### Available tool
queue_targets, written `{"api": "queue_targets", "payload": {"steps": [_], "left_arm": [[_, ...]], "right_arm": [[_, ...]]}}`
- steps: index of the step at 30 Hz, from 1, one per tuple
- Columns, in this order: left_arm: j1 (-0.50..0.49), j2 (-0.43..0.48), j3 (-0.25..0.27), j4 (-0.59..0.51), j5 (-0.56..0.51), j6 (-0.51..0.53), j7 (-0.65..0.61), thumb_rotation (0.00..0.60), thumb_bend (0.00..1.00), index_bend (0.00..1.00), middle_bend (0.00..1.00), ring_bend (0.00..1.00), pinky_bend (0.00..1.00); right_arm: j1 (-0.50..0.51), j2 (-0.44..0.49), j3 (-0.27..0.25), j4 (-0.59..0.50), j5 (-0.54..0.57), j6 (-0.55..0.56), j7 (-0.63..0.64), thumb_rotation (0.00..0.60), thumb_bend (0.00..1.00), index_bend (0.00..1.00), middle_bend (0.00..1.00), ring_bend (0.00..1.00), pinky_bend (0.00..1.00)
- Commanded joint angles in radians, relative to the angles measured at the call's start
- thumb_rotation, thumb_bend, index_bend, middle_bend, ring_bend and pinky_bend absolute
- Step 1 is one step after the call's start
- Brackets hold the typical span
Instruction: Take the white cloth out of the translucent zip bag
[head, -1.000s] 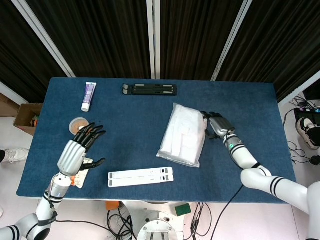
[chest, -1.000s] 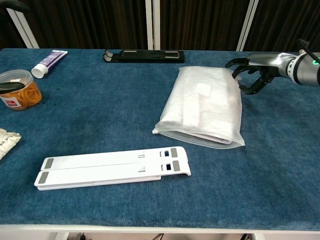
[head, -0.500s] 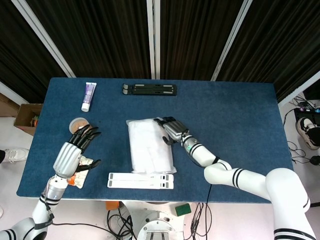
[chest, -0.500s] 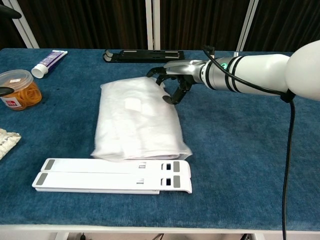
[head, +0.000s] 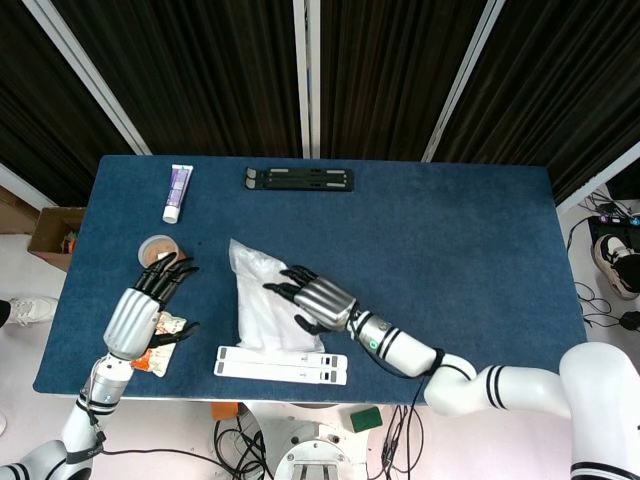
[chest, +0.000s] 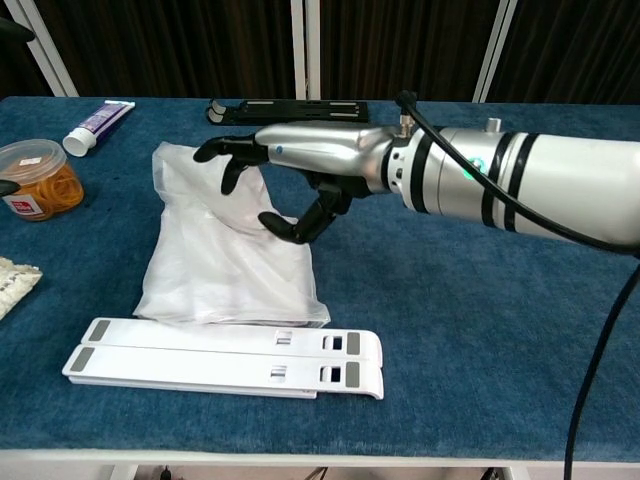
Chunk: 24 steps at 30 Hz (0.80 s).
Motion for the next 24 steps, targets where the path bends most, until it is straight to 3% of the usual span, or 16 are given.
{"api": "queue_targets", "payload": {"steps": [1, 7, 12, 19, 24], "left_arm": [[0.002, 0.002, 0.0, -0.005, 0.001, 0.002, 0.004, 0.6, 0.15, 0.17, 0.13, 0.06, 0.16], [0.016, 0.009, 0.002, -0.008, -0.003, 0.014, -0.001, 0.6, 0.15, 0.17, 0.13, 0.06, 0.16], [0.018, 0.01, 0.001, -0.007, -0.003, 0.012, 0.001, 0.6, 0.15, 0.17, 0.13, 0.06, 0.16], [0.024, 0.012, 0.001, -0.011, -0.005, 0.011, 0.002, 0.6, 0.15, 0.17, 0.13, 0.06, 0.16], [0.025, 0.016, 0.0, -0.012, 0.003, 0.016, 0.005, 0.6, 0.15, 0.17, 0.13, 0.06, 0.16]], "right_arm": [[-0.024, 0.01, -0.042, -0.038, -0.083, 0.067, -0.011, 0.6, 0.6, 0.0, 0.23, 0.0, 0.0], [-0.071, -0.038, -0.025, -0.024, -0.051, 0.171, -0.246, 0.6, 0.61, 0.0, 0.24, 0.0, 0.0], [-0.017, -0.088, -0.04, -0.016, -0.008, 0.024, -0.172, 0.6, 0.61, 0.0, 0.24, 0.0, 0.0], [0.042, -0.198, -0.028, 0.104, 0.013, -0.054, -0.198, 0.6, 0.63, 0.0, 0.24, 0.0, 0.0], [0.046, -0.19, -0.055, 0.126, 0.047, -0.093, -0.259, 0.6, 0.64, 0.0, 0.24, 0.0, 0.0]]}}
